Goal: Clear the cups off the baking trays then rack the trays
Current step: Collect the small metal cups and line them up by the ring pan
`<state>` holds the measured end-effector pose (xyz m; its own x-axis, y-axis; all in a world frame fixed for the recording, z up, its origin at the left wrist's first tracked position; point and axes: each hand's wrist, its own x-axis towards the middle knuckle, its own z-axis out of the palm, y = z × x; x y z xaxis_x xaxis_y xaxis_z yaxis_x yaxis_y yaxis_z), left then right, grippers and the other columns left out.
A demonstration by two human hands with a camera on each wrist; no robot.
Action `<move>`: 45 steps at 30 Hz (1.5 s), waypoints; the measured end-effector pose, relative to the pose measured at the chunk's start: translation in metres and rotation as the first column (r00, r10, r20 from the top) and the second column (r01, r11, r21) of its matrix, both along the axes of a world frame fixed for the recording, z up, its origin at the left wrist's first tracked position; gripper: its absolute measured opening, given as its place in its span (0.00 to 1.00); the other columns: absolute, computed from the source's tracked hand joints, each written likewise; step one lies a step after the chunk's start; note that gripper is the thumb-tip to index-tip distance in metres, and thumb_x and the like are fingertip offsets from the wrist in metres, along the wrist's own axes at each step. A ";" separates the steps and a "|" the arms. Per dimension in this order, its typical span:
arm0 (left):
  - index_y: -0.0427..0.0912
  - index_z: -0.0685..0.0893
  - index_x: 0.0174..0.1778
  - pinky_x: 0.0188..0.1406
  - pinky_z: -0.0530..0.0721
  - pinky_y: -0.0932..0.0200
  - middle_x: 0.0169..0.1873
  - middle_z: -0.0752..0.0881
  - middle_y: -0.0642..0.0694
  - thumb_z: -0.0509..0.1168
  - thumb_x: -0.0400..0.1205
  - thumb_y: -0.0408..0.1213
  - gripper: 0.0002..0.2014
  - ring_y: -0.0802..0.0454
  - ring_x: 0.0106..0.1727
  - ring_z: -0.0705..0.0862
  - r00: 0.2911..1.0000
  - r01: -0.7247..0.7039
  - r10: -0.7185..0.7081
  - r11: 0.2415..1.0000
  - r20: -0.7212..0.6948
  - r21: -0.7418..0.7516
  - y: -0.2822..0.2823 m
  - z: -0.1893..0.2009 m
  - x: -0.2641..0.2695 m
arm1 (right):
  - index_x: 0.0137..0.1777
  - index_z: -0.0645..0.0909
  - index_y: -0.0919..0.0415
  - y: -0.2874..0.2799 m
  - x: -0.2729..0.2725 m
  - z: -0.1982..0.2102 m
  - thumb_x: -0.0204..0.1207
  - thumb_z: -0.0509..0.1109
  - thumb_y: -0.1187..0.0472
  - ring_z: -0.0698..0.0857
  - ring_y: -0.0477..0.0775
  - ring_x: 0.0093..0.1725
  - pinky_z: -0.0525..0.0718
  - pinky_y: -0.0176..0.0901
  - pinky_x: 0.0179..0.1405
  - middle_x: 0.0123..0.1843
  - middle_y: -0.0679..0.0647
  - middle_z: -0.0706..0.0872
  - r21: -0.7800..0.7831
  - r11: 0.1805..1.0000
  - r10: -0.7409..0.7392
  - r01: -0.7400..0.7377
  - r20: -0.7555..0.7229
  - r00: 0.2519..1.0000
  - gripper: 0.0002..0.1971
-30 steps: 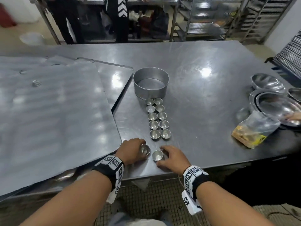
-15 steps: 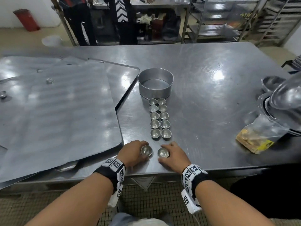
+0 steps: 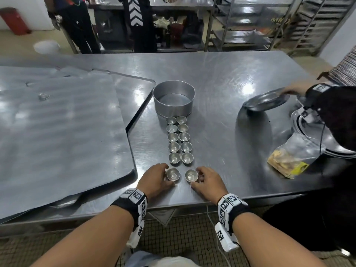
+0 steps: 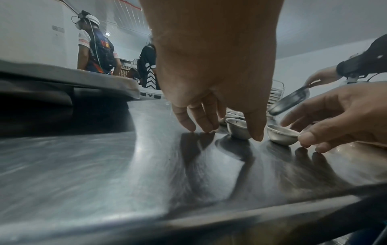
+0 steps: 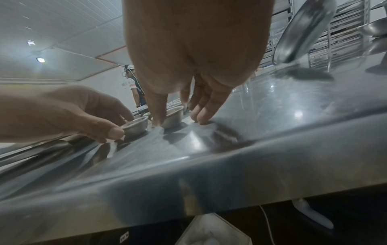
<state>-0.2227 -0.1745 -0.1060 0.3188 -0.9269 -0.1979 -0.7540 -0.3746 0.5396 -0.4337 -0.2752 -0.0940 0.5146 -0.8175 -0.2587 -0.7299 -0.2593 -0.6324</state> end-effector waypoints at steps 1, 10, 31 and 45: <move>0.47 0.82 0.58 0.46 0.80 0.55 0.48 0.85 0.50 0.77 0.72 0.58 0.26 0.49 0.48 0.83 1.000 -0.005 0.005 1.000 0.011 0.000 0.000 -0.001 0.001 | 0.71 0.80 0.51 0.001 0.001 0.000 0.71 0.80 0.50 0.83 0.47 0.55 0.84 0.45 0.63 0.60 0.46 0.83 -0.007 1.000 0.004 -0.004 -0.005 1.000 0.28; 0.46 0.83 0.56 0.41 0.75 0.56 0.46 0.83 0.48 0.73 0.75 0.59 0.23 0.50 0.44 0.81 0.999 -0.028 0.029 0.998 0.014 -0.062 -0.003 -0.006 -0.001 | 0.64 0.83 0.51 0.002 0.010 0.005 0.74 0.79 0.52 0.82 0.45 0.49 0.77 0.38 0.51 0.50 0.42 0.82 -0.025 0.999 -0.026 0.027 0.048 0.999 0.19; 0.46 0.82 0.62 0.41 0.71 0.58 0.43 0.79 0.52 0.72 0.77 0.60 0.25 0.52 0.44 0.79 1.000 -0.014 0.015 0.997 0.011 -0.076 -0.008 -0.009 0.001 | 0.68 0.82 0.53 -0.003 0.014 0.012 0.77 0.77 0.54 0.82 0.47 0.51 0.79 0.40 0.54 0.51 0.43 0.81 -0.024 1.000 -0.010 0.011 0.040 0.999 0.20; 0.45 0.80 0.69 0.44 0.74 0.58 0.47 0.83 0.50 0.73 0.77 0.58 0.29 0.53 0.47 0.81 1.000 -0.013 0.013 1.000 -0.009 -0.020 -0.010 0.005 0.003 | 0.68 0.82 0.49 -0.010 0.015 0.012 0.76 0.75 0.45 0.85 0.47 0.53 0.85 0.46 0.59 0.57 0.46 0.87 -0.033 0.999 -0.023 0.024 0.049 0.999 0.21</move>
<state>-0.2196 -0.1844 -0.1012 0.3289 -0.9267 -0.1820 -0.7441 -0.3730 0.5542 -0.4187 -0.2853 -0.0823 0.5065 -0.8373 -0.2059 -0.7044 -0.2641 -0.6588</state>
